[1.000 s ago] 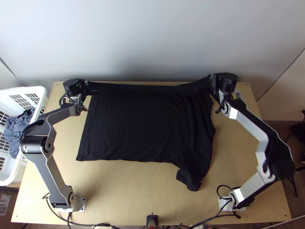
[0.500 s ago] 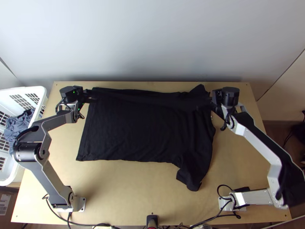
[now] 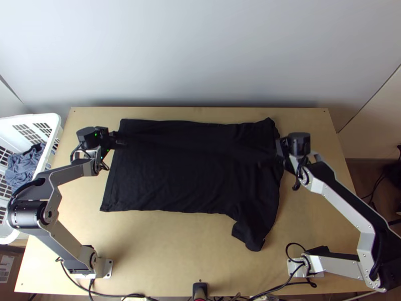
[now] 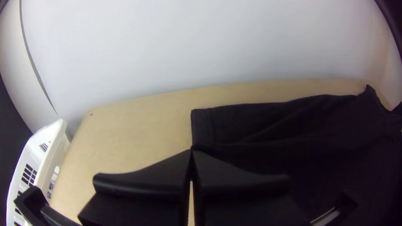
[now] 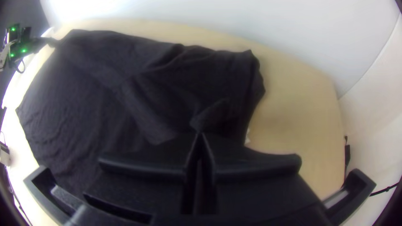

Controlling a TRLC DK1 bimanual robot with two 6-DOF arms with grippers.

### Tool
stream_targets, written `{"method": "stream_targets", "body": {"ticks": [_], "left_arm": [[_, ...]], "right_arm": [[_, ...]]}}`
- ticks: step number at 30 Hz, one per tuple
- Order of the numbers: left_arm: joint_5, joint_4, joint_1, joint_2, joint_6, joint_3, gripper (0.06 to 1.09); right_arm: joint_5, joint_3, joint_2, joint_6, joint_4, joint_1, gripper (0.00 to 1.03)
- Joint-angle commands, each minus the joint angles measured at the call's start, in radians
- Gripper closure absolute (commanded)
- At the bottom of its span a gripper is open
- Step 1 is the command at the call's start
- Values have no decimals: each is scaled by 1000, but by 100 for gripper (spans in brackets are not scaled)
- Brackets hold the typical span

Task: Fold the t-shirt

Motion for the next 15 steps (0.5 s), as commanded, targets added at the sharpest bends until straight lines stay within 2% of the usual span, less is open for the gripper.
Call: {"method": "stream_targets", "body": {"ticks": [1,6,7,8,9,10,11,12,13,15], "left_arm": [[0,3,6,-39,-11,-70,105],[0,0,15,-47,-16,-81,105],[0,-3,15,-44,-16,-84,101],[0,-9,15,-44,-16,-87,86],[0,-10,15,-49,-20,-93,61],[-1,-18,17,-58,-31,-99,30],[-1,-41,17,-78,-39,-105,9],[-1,-67,20,-102,-60,-110,10],[0,-101,23,-131,-77,-113,10],[22,-195,26,-207,-103,-113,10]], "right_arm": [[-5,-120,-4,-2,23,20,100],[-10,-162,11,-34,29,8,100],[-15,-168,16,-42,33,8,100],[-15,-177,14,-54,47,8,100],[-15,-189,6,-60,70,10,93],[-18,-203,-20,-62,84,8,72],[-24,-221,-58,-62,116,2,44],[-33,-235,-98,-59,152,-15,13],[-53,-237,-141,-60,144,-16,3],[-78,-228,-230,-53,92,-20,3]]}}
